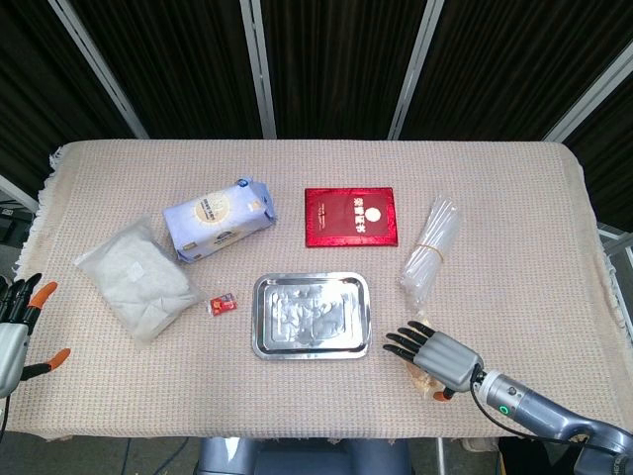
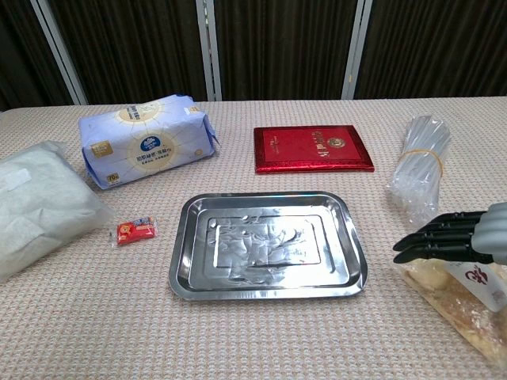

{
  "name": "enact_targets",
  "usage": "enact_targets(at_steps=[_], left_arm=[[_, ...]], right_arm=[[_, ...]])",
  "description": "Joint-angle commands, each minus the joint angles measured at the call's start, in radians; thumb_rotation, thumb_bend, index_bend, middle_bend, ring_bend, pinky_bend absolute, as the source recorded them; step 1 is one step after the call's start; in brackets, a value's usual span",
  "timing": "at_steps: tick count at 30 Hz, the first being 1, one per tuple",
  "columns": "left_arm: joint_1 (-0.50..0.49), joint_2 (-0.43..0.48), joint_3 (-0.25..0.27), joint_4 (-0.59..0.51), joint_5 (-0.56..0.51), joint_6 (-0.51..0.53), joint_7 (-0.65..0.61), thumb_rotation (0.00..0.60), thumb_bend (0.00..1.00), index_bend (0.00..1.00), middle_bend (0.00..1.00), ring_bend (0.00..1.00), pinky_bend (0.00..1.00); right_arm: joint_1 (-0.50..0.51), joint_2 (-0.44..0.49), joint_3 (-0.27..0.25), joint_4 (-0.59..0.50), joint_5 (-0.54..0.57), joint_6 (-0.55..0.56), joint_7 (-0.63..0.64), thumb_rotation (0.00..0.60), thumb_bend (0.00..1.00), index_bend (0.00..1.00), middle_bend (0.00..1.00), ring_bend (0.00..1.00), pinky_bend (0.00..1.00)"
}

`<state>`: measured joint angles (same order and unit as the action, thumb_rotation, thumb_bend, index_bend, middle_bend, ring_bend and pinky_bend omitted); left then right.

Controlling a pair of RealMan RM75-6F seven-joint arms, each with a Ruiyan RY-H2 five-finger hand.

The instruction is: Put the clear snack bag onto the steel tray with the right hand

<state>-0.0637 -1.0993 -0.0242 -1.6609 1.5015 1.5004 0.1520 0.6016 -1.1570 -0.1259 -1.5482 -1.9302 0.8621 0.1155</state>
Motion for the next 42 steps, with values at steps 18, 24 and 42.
enact_targets(at_steps=[18, 24, 42], left_arm=[[-0.003, -0.005, -0.004, 0.001, -0.005, -0.005, -0.003, 0.565, 0.09, 0.11, 0.0, 0.0, 0.0], [-0.007, -0.004, -0.006, 0.0, -0.004, -0.007, -0.005, 0.566, 0.09, 0.11, 0.0, 0.0, 0.0], [-0.02, -0.013, -0.011, 0.01, -0.013, -0.025, -0.01, 0.566, 0.09, 0.11, 0.0, 0.0, 0.0]], right_arm=[[0.067, -0.054, -0.024, 0.082, 0.096, -0.095, -0.033, 0.6, 0.0, 0.4, 0.2, 0.11, 0.26], [0.075, -0.053, -0.009, 0.061, 0.105, -0.06, -0.078, 0.6, 0.08, 0.55, 0.36, 0.29, 0.44], [0.197, -0.047, 0.173, -0.156, 0.222, -0.011, -0.034, 0.6, 0.09, 0.53, 0.38, 0.3, 0.49]])
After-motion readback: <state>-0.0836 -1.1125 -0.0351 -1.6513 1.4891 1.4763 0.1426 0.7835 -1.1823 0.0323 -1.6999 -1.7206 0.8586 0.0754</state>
